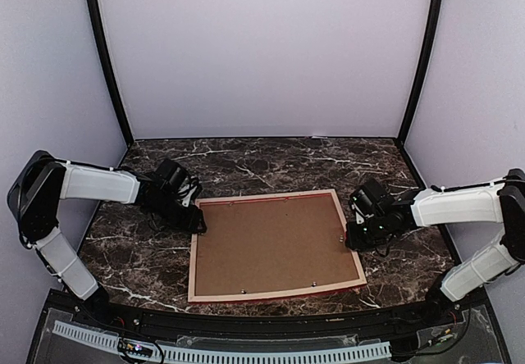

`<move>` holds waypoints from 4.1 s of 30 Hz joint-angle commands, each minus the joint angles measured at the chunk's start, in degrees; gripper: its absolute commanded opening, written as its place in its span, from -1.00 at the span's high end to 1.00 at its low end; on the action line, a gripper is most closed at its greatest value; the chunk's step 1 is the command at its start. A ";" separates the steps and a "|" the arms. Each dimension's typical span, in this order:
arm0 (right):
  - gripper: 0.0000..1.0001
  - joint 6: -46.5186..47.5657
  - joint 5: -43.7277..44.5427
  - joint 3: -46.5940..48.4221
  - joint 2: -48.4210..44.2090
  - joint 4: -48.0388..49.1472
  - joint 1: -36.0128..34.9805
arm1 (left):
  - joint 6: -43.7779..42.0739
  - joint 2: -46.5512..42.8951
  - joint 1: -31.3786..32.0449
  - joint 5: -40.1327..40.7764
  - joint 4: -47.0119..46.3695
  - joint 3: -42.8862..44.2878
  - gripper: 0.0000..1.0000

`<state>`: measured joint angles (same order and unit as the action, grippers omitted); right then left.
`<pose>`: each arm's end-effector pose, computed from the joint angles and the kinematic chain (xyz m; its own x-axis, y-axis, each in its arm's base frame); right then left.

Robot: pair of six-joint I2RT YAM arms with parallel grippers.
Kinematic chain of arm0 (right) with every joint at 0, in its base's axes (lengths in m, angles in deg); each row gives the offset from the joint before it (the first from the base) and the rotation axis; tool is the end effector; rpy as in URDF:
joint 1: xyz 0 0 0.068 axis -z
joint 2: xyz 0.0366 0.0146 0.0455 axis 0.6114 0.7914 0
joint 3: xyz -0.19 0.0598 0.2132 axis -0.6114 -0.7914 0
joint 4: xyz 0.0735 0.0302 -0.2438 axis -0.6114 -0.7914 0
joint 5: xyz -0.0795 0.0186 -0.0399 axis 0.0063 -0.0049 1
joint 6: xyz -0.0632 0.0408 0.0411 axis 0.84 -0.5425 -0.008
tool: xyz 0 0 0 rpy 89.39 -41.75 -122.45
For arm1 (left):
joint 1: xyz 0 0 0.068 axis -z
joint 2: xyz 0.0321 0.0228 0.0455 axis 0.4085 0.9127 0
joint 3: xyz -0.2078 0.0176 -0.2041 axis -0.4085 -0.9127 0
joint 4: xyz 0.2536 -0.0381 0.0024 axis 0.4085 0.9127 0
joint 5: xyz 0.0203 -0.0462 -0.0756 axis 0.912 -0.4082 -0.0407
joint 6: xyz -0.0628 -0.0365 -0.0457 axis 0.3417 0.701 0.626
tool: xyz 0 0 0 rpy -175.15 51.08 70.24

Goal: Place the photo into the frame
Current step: Press the fastener onto the backboard.

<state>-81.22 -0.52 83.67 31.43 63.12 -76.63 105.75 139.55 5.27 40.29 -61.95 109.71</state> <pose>0.1993 0.1538 0.1396 -0.9196 -0.0447 -0.3903 -0.1206 0.9777 0.1722 0.2774 -0.1726 0.1469 -0.8862 0.1758 -0.4286 0.3231 0.8976 -0.2999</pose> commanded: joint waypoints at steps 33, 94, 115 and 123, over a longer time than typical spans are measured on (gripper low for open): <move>-0.18 -0.61 1.16 5.28 2.56 0.26 1.74 | 2.51 2.24 -1.81 2.41 -3.82 0.92 0.47; 0.61 13.71 -10.92 3.07 4.56 0.74 3.17 | 3.11 2.96 -1.79 4.28 -3.72 0.67 0.58; 0.34 10.65 -13.02 3.97 3.37 -4.07 4.07 | 2.93 3.41 -1.79 4.81 -3.39 0.89 0.57; 0.27 12.00 -14.61 3.97 4.51 -4.03 4.05 | 2.80 3.91 -1.79 5.99 -2.85 1.15 0.58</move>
<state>-70.54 -12.93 87.08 35.23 60.89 -72.73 110.06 142.09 3.42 45.07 -66.80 110.78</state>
